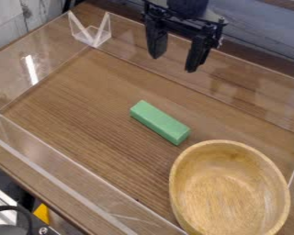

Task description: Put the green block in the brown bowl

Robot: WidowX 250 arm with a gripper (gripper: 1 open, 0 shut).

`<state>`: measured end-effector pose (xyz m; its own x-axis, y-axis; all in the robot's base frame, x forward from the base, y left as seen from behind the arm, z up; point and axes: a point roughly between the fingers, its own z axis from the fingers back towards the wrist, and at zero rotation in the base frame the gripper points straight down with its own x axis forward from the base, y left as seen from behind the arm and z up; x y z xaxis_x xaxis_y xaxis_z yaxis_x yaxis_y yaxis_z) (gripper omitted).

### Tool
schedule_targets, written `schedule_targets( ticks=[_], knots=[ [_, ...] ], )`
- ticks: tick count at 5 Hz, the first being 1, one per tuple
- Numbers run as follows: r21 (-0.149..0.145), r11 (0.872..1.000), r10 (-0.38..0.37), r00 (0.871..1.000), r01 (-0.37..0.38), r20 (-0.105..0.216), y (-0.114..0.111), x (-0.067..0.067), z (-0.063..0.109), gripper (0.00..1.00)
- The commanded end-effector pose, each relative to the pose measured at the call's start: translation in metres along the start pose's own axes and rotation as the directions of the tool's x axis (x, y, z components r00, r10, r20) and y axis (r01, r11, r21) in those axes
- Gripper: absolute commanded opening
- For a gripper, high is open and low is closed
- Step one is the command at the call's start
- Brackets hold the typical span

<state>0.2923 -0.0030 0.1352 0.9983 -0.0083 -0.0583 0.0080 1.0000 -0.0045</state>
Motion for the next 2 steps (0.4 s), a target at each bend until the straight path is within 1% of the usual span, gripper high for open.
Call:
schedule_targets(
  ticks=[1,2],
  knots=[
    [-0.008,0.998,0.069,0.998,-0.069,-0.003,0.020,0.003,-0.001,1.00],
    [-0.020,0.987,0.162,0.987,-0.162,-0.012,0.012,-0.013,-0.009,1.00]
  ],
)
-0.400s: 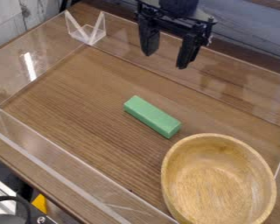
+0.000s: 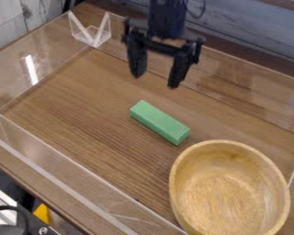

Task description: Put the green block in the brown bowl

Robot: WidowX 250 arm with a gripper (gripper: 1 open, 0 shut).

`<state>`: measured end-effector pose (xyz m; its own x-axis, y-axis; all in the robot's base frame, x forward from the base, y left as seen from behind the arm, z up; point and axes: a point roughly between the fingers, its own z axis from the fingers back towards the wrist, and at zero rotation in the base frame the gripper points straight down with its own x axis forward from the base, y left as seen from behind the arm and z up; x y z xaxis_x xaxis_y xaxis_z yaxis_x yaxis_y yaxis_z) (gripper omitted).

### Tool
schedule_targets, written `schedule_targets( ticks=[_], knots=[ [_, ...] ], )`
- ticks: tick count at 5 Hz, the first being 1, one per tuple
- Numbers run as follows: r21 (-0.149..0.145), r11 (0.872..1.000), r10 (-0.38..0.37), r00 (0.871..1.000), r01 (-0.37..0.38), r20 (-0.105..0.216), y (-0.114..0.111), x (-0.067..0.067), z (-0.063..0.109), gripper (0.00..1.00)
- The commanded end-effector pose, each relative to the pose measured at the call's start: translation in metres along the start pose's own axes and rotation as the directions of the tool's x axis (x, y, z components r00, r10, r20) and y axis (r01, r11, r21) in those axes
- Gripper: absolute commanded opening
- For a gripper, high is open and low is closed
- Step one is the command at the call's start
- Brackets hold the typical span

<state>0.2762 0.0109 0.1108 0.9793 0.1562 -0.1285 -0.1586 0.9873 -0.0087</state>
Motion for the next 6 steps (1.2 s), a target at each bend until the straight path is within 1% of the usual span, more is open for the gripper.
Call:
schedule_targets(
  ticks=[1,2,3,4,5,6],
  knots=[
    [-0.048,0.970,0.242,0.969,-0.240,0.055,-0.010,-0.015,0.005,1.00],
    [-0.096,0.879,0.473,0.879,-0.467,0.064,-0.015,-0.015,-0.011,1.00],
    [-0.155,0.734,0.675,0.734,-0.661,0.066,-0.019,-0.014,-0.028,1.00],
    [-0.196,0.545,0.837,0.544,-0.815,0.060,-0.007,-0.003,-0.045,1.00],
    [-0.211,0.475,0.879,0.473,-0.854,0.062,0.004,0.003,-0.055,1.00],
    [-0.221,0.418,0.908,0.414,-0.881,0.067,0.026,0.003,-0.043,1.00]
  ],
)
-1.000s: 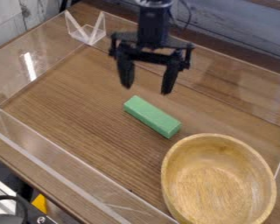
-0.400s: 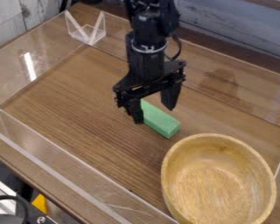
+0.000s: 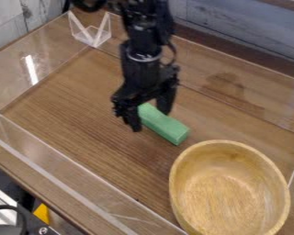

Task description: Put the green block in the brown bowl

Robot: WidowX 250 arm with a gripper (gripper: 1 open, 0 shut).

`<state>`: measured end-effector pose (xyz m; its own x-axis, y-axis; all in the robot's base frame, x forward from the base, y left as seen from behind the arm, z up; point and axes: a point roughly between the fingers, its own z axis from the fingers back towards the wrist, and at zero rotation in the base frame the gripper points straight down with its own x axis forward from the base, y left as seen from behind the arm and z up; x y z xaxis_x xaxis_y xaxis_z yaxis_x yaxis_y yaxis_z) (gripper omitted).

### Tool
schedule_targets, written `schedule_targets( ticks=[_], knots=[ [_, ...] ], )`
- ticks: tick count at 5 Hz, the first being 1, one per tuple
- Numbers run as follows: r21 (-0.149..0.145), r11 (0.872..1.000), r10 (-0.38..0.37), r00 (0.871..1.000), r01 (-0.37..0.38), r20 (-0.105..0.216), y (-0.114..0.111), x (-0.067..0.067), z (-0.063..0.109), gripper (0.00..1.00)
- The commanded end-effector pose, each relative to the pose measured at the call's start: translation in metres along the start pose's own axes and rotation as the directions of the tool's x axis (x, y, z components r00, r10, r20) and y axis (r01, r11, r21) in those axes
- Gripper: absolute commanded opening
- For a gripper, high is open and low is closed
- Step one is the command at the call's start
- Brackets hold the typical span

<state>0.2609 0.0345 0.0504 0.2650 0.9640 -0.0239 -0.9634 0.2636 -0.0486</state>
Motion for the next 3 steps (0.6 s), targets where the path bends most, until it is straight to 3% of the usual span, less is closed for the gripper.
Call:
schedule_targets(
  ticks=[1,2,3],
  knots=[
    [-0.084,0.996,0.037,0.998,-0.033,0.044,-0.006,0.017,0.033,1.00],
    [-0.090,0.994,0.067,0.996,-0.062,0.055,-0.012,0.000,0.027,1.00],
    [-0.081,0.996,0.035,0.998,-0.030,0.061,-0.016,-0.019,0.020,1.00]
  ],
)
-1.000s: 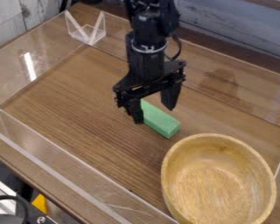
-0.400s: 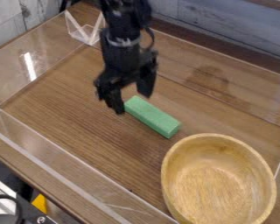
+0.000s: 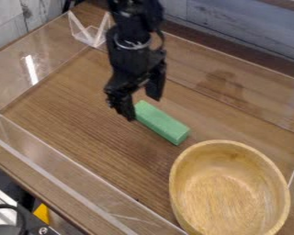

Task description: Put the green block in the brown bowl

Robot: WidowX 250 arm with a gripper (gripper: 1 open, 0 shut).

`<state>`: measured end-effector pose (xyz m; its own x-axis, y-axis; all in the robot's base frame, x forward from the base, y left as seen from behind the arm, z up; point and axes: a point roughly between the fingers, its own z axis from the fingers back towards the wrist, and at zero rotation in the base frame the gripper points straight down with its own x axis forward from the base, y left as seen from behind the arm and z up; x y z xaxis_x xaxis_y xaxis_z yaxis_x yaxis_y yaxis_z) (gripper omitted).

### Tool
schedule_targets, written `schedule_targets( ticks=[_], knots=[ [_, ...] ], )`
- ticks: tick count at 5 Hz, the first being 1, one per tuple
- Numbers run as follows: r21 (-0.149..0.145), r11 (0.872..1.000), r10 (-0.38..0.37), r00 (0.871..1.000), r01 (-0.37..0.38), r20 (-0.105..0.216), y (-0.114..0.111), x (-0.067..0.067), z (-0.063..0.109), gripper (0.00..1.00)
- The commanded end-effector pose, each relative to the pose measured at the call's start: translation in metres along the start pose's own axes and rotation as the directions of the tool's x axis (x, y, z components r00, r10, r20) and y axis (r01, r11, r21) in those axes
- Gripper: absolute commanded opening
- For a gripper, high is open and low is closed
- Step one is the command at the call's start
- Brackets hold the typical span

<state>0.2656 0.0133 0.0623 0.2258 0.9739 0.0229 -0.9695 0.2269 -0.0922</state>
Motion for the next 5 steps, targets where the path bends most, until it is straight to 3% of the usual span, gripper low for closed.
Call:
schedule_targets(
  ticks=[1,3,5],
  knots=[
    [-0.037,0.999,-0.027,0.999,0.029,0.039,-0.009,-0.013,0.002,1.00],
    [-0.042,0.998,-0.033,0.997,0.037,0.071,-0.012,0.016,0.000,1.00],
    [-0.045,0.990,-0.128,0.989,0.132,0.078,-0.032,0.016,0.005,1.00]
  ],
)
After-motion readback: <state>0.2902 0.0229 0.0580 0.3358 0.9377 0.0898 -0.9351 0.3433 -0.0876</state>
